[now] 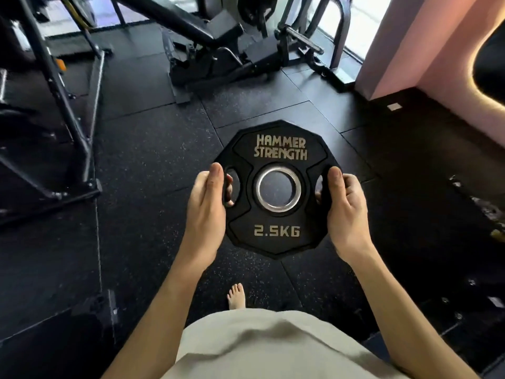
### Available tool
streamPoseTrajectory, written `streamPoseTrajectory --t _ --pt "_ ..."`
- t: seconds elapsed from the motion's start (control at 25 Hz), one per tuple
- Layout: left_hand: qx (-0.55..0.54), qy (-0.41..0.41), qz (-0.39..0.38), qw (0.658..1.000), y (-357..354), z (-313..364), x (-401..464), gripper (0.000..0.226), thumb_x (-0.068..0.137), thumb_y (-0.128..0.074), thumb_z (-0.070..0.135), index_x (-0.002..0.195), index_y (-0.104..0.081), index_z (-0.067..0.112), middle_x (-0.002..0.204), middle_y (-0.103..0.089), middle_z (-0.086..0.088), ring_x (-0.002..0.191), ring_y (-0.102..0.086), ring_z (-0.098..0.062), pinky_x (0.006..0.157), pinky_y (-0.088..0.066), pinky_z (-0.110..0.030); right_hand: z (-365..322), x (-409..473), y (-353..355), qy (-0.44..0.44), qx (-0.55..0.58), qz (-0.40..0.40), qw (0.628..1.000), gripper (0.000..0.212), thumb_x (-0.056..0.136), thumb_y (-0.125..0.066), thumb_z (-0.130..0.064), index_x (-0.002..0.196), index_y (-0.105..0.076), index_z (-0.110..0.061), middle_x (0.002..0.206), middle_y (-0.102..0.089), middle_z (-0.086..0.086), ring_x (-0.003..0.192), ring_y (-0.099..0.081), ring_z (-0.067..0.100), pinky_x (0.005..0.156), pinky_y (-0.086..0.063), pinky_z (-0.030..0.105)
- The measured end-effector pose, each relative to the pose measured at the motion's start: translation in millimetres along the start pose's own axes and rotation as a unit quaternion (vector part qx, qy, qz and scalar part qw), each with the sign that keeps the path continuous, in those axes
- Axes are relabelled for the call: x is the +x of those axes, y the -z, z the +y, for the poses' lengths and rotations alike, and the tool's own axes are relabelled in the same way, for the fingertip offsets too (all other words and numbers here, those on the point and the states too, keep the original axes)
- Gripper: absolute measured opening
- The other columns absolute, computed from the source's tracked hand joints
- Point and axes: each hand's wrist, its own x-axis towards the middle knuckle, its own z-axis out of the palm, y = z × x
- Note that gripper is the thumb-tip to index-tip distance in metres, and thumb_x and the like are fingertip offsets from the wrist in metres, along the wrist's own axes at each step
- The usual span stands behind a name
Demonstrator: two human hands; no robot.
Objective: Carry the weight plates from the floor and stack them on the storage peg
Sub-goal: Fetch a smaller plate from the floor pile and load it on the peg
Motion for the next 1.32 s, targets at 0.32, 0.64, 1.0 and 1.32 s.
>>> streamPoseTrajectory --t 0.32,0.64,1.0,1.32 --pt "0.026 -0.013 -0.168 0.985 -92 19 233 0.063 0.093 -0.037 0.063 0.107 -0.059 0.006 0.102 -0.063 -0.019 0.090 -0.058 -0.020 0.092 -0.048 -0.049 -17 184 -35 -0.015 -0.005 0.147 0.989 0.036 0.100 -0.042 -0.044 0.096 -0.051 -0.010 0.068 -0.057 -0.004 0.055 -0.051 -0.006 0.057 -0.042 0.011" --pt "0.024 -0.038 -0.250 0.967 -257 47 426 0.056 0.094 -0.036 0.058 0.089 -0.054 0.005 0.080 -0.051 -0.006 0.074 -0.047 -0.018 0.077 -0.042 -0.045 -25 406 -11 -0.016 0.028 0.221 0.975 0.038 0.096 -0.043 -0.049 0.094 -0.052 -0.013 0.068 -0.057 -0.003 0.058 -0.052 -0.004 0.058 -0.044 0.010" --pt "-0.027 -0.035 -0.334 0.942 -441 61 615 0.040 0.098 -0.036 0.050 0.083 -0.052 0.017 0.071 -0.050 0.005 0.068 -0.045 -0.015 0.064 -0.040 -0.029 -28 639 33 -0.015 0.022 0.287 0.957 0.032 0.100 -0.043 -0.046 0.090 -0.053 -0.018 0.069 -0.058 -0.005 0.065 -0.053 0.002 0.063 -0.045 0.014" --pt "-0.003 -0.009 -0.403 0.915 -622 79 809 0.049 0.091 -0.040 0.060 0.090 -0.054 0.012 0.080 -0.050 -0.003 0.072 -0.048 -0.016 0.069 -0.042 -0.037 -40 866 62 -0.022 0.028 0.375 0.926 0.035 0.100 -0.044 -0.045 0.087 -0.053 -0.014 0.069 -0.057 -0.003 0.062 -0.052 0.000 0.061 -0.044 0.012"
